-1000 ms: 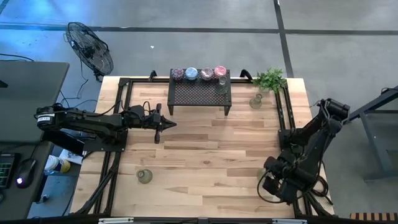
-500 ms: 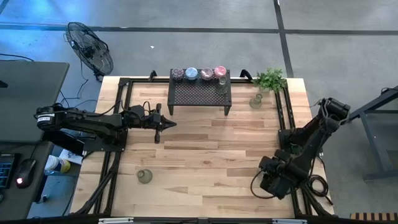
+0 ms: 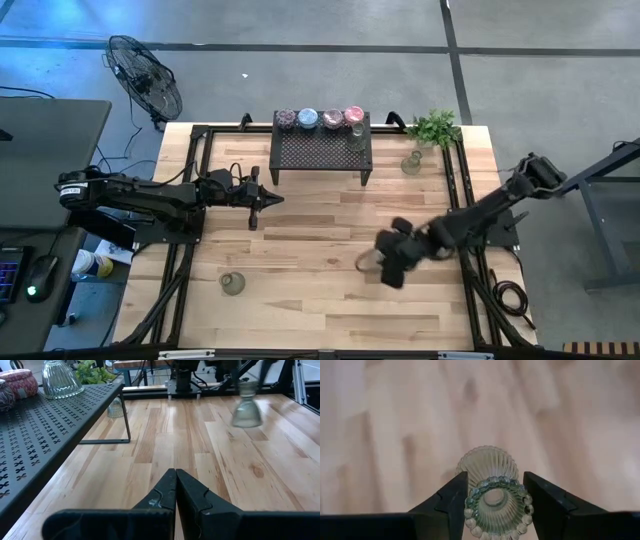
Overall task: Pick & Place candle stick holders
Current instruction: Align the candle holder with the other candle holder on the shelf
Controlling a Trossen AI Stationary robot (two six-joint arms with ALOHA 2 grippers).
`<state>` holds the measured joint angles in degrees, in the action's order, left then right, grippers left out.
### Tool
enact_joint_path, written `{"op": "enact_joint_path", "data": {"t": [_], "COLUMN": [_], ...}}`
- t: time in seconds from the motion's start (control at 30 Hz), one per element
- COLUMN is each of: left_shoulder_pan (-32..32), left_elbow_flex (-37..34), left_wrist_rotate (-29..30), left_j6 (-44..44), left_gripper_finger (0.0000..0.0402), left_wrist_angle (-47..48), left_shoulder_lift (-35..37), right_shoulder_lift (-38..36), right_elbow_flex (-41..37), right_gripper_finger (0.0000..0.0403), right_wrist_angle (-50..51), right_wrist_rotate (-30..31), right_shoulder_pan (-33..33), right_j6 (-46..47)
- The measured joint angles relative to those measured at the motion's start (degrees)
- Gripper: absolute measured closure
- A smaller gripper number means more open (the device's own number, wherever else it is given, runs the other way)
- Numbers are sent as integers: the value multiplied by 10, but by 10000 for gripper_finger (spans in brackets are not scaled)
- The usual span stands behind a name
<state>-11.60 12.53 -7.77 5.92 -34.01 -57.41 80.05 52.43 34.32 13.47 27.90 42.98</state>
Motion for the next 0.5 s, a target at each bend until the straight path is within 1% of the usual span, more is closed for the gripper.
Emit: {"op": "enact_joint_path", "data": {"t": [0.17,0.3,0.37,0.5], "left_shoulder_pan": [0,0,0,0], "left_elbow_flex": [0,0,0,6], "left_wrist_rotate": [0,0,0,-2], "left_j6": [-1,-2,-2,-7], "left_gripper_finger": [401,401,401,401], "left_wrist_angle": [0,-2,-3,-10], "left_shoulder_lift": [-2,-7,-14,-38], "right_shoulder_lift": [21,57,85,155], "right_elbow_flex": [0,8,36,119], "right_gripper_finger": [242,242,242,242], "right_wrist_angle": [-61,-109,-108,-99], "right_wrist_rotate": [-3,-30,-32,-36], "right_shoulder_pan": [-97,-167,-193,-231], "right_j6": [-138,-224,-266,-352]}}
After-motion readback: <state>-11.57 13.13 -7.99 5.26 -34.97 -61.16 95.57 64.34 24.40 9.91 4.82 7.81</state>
